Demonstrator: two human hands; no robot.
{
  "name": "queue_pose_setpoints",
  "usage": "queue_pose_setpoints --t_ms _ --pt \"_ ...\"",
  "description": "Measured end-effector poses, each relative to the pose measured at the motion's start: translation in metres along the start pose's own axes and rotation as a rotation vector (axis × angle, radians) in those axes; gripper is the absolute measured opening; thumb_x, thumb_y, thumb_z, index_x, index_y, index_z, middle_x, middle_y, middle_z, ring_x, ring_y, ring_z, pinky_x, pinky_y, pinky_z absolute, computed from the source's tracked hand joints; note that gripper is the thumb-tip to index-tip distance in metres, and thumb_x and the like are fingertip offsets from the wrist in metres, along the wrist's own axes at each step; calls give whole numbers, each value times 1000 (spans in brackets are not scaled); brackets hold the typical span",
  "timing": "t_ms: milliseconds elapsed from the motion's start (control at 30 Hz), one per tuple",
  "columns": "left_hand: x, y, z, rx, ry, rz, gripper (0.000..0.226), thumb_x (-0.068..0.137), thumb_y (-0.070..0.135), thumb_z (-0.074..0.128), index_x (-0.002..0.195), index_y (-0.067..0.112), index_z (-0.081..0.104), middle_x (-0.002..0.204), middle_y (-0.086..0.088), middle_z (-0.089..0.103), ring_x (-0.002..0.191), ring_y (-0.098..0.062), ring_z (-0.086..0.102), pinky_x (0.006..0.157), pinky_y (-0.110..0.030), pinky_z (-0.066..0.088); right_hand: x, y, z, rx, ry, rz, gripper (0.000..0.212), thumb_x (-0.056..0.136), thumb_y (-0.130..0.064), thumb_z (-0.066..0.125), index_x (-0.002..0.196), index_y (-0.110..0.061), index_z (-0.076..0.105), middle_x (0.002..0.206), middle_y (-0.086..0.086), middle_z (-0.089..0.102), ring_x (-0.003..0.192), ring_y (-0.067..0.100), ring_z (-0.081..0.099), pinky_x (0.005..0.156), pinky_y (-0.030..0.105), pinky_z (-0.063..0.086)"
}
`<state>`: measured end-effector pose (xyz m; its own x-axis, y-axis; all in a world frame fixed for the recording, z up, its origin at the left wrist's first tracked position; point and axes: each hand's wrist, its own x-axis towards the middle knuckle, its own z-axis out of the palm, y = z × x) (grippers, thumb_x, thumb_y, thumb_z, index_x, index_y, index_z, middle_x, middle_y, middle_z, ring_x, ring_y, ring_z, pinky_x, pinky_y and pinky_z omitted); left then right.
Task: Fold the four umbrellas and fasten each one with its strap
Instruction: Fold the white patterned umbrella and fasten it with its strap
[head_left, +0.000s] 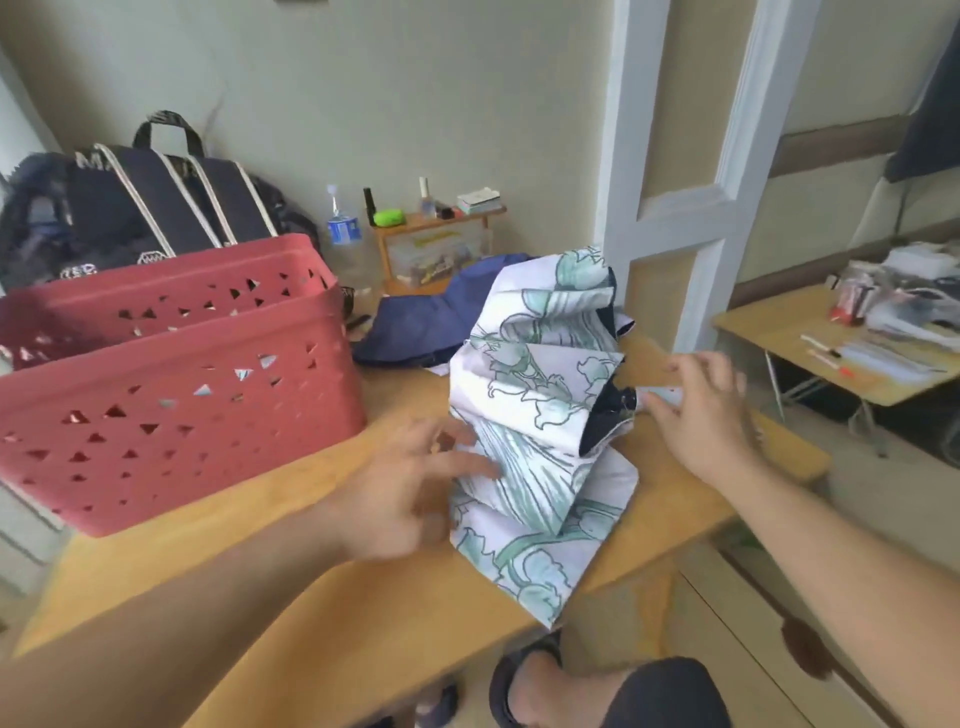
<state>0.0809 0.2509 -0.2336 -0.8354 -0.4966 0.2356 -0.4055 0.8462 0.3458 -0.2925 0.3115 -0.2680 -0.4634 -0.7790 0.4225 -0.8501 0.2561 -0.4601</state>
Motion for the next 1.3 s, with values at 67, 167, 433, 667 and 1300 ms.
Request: queue_pose_setpoints --t_ms 67,167,433,667,1300 --pt "2 -3 15 -20 -16 -84 84 77 13 64 145 59 45 154 5 29 136 -26 38 115 -45 37 -18 1 -8 -33 37 -112 37 87 -17 75 120 -19 58 132 9 45 122 36 42 94 53 48" --pt "15 -3 31 30 0 -109 75 86 10 62 142 58 50 149 1 38 130 -27 41 111 -42 39 -39 2 -13 -57 -21 -257 44 79 -8 77 119 -19 64 127 5 49 119 34 45 96 44 40" --pt "71 33 -16 -211 466 -198 40 85 3 56 112 25 77 102 13 77 99 -7 70 85 -31 57 -45 -5 -30 187 -58 -179 46 83 -8 77 125 -24 62 121 -6 57 119 23 53 100 39 44" --pt "177 27 -71 -58 517 -392 22 98 39 61 102 18 67 88 -3 70 88 -28 65 71 -39 52 -36 -45 -40 346 208 -295 60 82 -8 84 130 -13 49 117 -2 49 102 24 57 84 27 42" --pt "131 -25 -52 -833 561 -578 37 101 61 48 105 31 69 114 7 65 110 -18 60 97 -41 50 109 -104 -33 535 -214 -12 34 92 4 65 96 -26 80 99 -5 77 89 9 67 80 22 50"
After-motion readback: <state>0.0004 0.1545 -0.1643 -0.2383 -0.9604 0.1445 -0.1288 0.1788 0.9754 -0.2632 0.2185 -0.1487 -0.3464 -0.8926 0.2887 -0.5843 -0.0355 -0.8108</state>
